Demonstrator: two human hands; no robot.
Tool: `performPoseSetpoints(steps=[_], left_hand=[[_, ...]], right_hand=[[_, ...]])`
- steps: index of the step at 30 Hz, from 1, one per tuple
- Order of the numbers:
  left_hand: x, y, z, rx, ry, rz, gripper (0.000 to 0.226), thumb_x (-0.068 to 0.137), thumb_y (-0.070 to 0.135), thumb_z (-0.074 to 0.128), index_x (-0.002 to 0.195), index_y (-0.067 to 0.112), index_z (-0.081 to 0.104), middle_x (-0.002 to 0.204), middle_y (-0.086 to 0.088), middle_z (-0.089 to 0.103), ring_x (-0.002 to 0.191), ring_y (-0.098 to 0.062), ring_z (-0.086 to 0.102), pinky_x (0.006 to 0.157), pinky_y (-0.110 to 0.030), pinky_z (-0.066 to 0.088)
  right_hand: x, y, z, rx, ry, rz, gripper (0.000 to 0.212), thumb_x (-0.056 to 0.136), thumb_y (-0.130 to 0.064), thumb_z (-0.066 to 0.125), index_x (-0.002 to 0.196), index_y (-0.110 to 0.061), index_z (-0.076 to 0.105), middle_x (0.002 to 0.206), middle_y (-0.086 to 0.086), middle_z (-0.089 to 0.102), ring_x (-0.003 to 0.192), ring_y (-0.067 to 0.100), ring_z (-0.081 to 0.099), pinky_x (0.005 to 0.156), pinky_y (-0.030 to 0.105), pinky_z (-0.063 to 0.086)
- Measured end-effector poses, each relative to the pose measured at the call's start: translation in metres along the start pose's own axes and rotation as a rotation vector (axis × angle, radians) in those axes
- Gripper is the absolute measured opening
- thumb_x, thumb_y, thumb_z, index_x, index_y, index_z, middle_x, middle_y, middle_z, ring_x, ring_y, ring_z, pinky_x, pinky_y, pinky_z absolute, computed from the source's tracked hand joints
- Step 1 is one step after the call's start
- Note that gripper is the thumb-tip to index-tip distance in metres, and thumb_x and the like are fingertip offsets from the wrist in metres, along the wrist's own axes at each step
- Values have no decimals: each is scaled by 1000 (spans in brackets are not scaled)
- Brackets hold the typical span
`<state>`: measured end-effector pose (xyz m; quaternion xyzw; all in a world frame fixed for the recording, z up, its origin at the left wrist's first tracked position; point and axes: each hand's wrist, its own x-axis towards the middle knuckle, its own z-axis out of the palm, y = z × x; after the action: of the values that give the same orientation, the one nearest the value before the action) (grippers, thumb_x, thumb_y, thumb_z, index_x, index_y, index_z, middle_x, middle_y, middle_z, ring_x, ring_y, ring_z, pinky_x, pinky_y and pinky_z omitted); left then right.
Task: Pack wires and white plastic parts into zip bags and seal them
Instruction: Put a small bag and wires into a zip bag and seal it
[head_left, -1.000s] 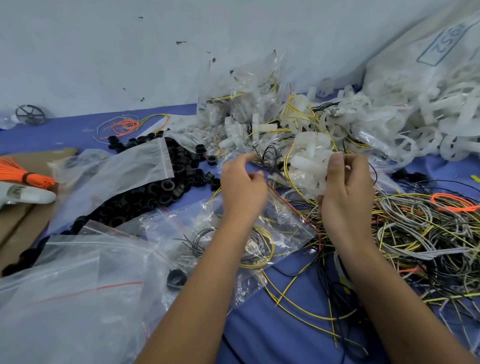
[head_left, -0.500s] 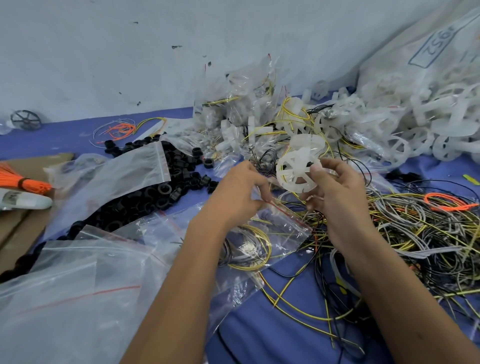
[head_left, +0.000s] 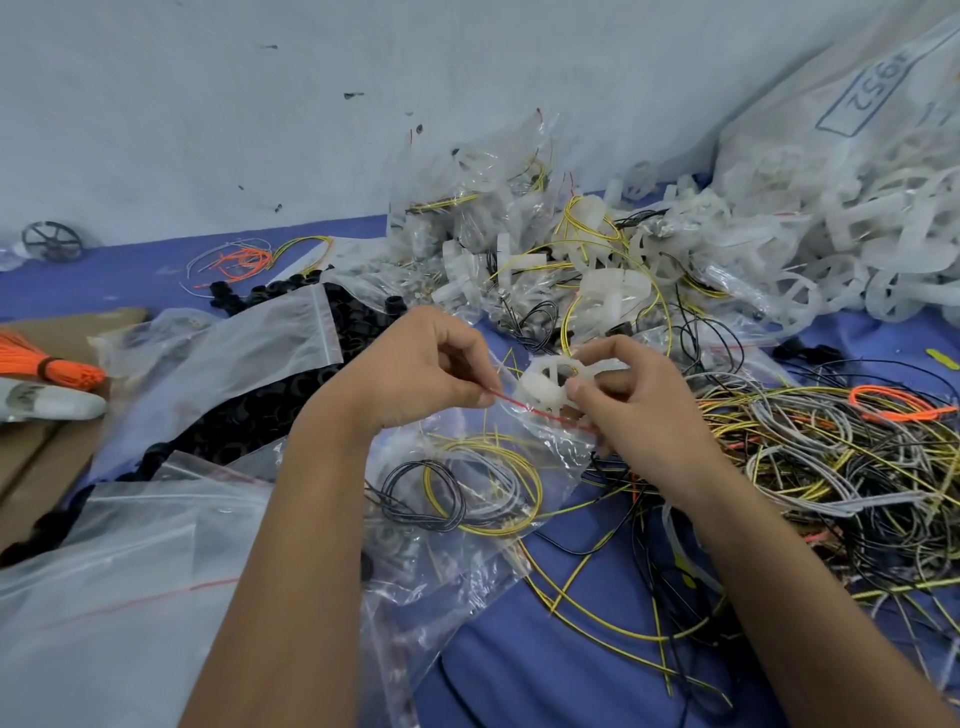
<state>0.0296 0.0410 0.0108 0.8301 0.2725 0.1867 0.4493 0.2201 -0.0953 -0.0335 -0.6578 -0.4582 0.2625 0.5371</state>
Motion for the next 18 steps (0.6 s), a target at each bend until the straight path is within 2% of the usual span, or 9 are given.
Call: performPoseSetpoints(steps=[2, 4, 5, 7, 8, 11, 13, 16, 18], left_hand=[[0, 2, -1, -10, 2, 10, 21, 76, -17, 78, 78, 4, 77, 79, -1, 78, 76, -11, 75, 72, -19, 56], [2, 2, 1, 24, 8, 8, 23, 77, -18, 77, 77, 5, 77, 79, -1, 78, 77, -12, 75, 73, -23, 58], [3, 2, 2, 51, 10, -2, 25, 77, -18, 77, 76, 7, 77, 80, -3, 78, 80, -16, 76, 75, -29, 61], [5, 2, 6, 116, 3, -34, 27, 78, -16, 76, 72, 11, 76, 86, -7, 78, 88, -25, 76, 84, -43, 63], [5, 2, 8, 148, -6, -53, 29, 78, -15, 76, 70, 13, 76, 88, -6, 78, 91, -26, 75, 86, -45, 62], [5, 0, 13, 200, -48, -103, 33, 78, -14, 74, 65, 16, 75, 92, -2, 77, 95, -24, 74, 86, -46, 61], [3, -2, 16, 210, -81, -128, 30, 78, -13, 74, 66, 14, 75, 94, -2, 76, 96, -21, 74, 86, -46, 61], [3, -2, 19, 215, -105, -137, 22, 79, -11, 77, 70, 9, 77, 90, -1, 77, 92, -21, 74, 84, -45, 62], [4, 0, 17, 217, -103, -136, 21, 79, -11, 76, 72, 9, 77, 81, 2, 77, 84, -23, 74, 81, -43, 62]], right_hand=[[0, 2, 3, -211, 57, -92, 16, 93, -16, 67, 106, -23, 62, 68, -9, 75, 61, 4, 69, 57, 17, 50], [0, 4, 4, -309, 100, -140, 18, 91, -20, 69, 106, -26, 61, 68, -10, 74, 63, 3, 68, 61, 22, 50], [1, 4, 4, -300, 116, -147, 18, 91, -21, 69, 106, -27, 61, 69, -9, 74, 64, 5, 69, 62, 26, 53], [2, 5, 4, -151, 144, -112, 15, 93, -21, 67, 106, -26, 61, 72, -7, 76, 64, 8, 71, 60, 29, 55], [3, 4, 3, -33, 156, -71, 12, 95, -21, 66, 105, -24, 61, 74, -4, 77, 61, 10, 71, 55, 30, 54], [5, -1, 1, 445, 98, 61, 9, 101, -19, 61, 103, -11, 57, 81, 9, 77, 57, 20, 67, 46, 26, 49], [5, -4, 2, 698, 2, 119, 17, 104, -21, 54, 103, -4, 58, 89, 15, 75, 68, 27, 72, 53, 27, 55], [3, -6, 8, 741, -123, 168, 33, 107, -28, 45, 107, 3, 60, 100, 27, 73, 86, 42, 74, 69, 38, 63], [1, -4, 12, 640, -187, 199, 38, 108, -31, 43, 115, 4, 58, 103, 25, 74, 88, 43, 74, 76, 44, 64]])
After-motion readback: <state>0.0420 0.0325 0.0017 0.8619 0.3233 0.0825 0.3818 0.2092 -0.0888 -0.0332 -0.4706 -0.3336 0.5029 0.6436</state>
